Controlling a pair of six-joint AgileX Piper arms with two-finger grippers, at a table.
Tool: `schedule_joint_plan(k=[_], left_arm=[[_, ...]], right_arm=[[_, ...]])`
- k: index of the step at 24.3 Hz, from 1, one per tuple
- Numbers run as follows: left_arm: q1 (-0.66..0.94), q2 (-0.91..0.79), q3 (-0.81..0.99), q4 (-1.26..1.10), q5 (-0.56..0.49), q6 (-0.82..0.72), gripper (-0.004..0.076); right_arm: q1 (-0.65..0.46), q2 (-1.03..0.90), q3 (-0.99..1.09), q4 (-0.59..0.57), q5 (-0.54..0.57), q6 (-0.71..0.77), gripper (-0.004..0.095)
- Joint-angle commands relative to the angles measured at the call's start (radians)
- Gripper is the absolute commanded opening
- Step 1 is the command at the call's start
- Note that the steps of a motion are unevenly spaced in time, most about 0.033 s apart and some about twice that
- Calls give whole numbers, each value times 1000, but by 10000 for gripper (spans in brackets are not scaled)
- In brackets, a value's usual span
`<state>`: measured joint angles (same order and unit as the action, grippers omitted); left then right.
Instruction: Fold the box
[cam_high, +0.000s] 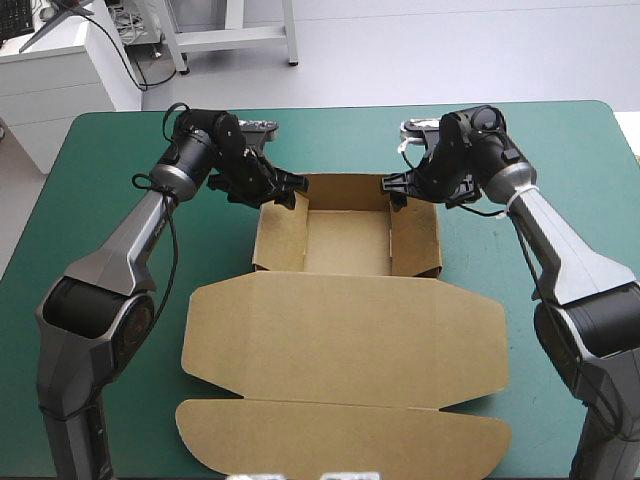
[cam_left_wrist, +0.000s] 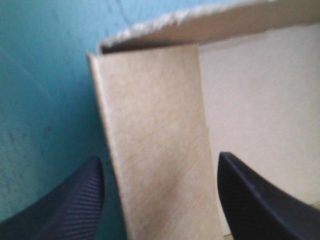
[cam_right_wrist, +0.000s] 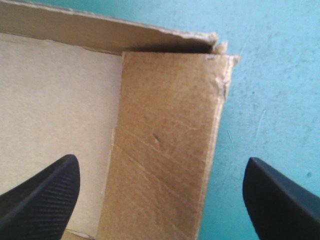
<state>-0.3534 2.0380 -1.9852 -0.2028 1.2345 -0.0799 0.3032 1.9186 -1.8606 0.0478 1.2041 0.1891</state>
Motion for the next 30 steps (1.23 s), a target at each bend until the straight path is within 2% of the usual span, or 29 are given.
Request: schedule_joint_plan(k=[1,4,7,9,13,14,17,20,24,30], left_arm=[[-3,-84,-102,-35,60,1,465],[-3,-117,-140,-32,60,12,460],[-3,-167,-137,21,62,55,410],[-3,-209,-117,58,62,58,314],[-3,-300,-45,63,62,66,29],[-3,-329,-24,63,62,69,-5],[-3,-426,43,61,62,80,-8],[-3,-612,184,77,62,80,-8],[-3,-819,395,203,60,80,-8],[-3,-1093,712,203,42,28,-8]], right_arm=[[-8,-57,-108,-6,47,-8,812],[-8,-73,-134,-2,47,-6,812],[-8,-107,-132,-2,47,-10,810],[-8,-136,-114,-2,47,-10,810],[-8,-216,-14,-1,47,-10,810],[-8,-237,25,-15,47,-10,810],[-8,-274,127,-48,29,-7,810],[-8,-270,193,-12,-33,-2,810],[-8,-221,204,21,-71,4,810],[-8,-134,204,50,-97,4,810]])
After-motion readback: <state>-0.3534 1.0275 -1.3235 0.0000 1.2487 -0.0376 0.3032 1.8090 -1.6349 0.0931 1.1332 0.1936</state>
